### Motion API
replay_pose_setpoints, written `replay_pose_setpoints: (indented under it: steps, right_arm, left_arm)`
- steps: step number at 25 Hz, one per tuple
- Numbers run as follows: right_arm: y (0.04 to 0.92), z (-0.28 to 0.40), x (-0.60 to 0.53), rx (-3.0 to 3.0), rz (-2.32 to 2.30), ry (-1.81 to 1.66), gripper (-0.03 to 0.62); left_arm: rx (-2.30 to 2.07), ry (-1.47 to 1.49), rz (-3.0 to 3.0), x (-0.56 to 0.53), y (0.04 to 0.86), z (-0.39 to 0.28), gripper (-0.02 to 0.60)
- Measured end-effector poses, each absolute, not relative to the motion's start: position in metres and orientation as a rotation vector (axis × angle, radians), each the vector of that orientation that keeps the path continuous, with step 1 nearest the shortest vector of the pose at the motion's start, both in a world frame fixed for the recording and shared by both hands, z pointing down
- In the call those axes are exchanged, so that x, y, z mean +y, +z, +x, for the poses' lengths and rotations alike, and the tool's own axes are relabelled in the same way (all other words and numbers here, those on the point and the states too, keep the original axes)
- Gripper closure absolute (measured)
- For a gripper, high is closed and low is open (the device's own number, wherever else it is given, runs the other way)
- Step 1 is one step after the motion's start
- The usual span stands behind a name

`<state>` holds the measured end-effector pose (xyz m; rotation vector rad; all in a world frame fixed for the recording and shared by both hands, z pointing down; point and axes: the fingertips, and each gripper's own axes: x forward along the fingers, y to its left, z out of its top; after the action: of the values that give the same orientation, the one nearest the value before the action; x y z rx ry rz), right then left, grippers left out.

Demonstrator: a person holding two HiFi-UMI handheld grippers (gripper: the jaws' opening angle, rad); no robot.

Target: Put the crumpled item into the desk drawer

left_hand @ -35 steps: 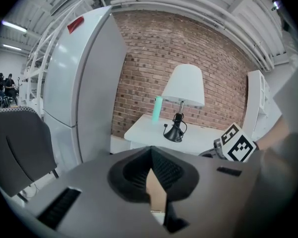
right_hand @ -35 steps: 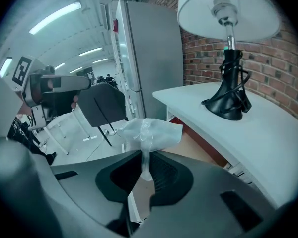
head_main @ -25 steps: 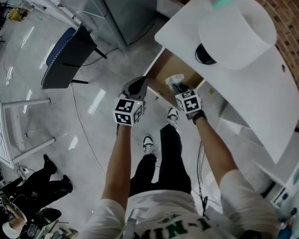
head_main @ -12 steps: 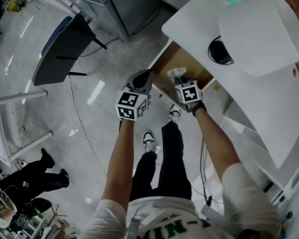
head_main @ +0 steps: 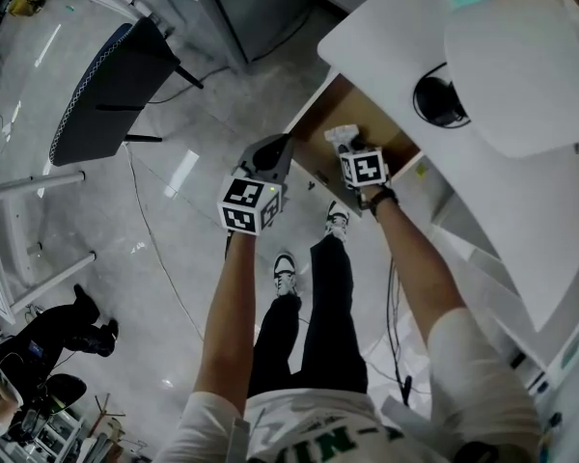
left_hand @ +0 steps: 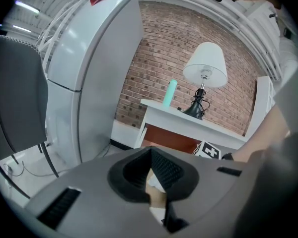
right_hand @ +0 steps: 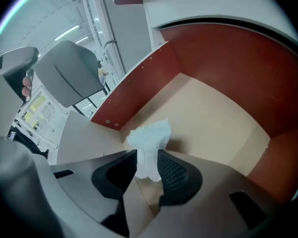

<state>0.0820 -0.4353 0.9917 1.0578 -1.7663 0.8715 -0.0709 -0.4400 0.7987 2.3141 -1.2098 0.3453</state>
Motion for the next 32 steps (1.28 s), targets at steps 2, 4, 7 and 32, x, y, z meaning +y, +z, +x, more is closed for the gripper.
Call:
replay_pose_setpoints:
  steps: [2, 4, 7, 32]
  right_arm:
    - [0.993, 0.090, -0.445, -1.774, 1.084, 0.809, 0.435]
    - [0.989, 0.091, -0.444, -1.786, 1.088, 0.802, 0.408]
    - [0.980, 0.088, -0.438, -1.806, 1.084, 0.818, 0.399]
    - [0.711, 0.100, -0.380, -2.115, 1.447, 0.639, 0.401]
  left_arm:
    - [-1.214, 0.346, 2.312, -0.441, 0.799, -0.072, 0.583]
    - [-1.216, 0.347, 2.310, -0.441, 0.796, -0.072, 0.583]
    - [-1.219, 0.350, 2.313, -0.440, 0.790, -0.074, 0.583]
    - [-1.355, 0.322, 2.346, -0.385, 0.631, -0.084, 0.583]
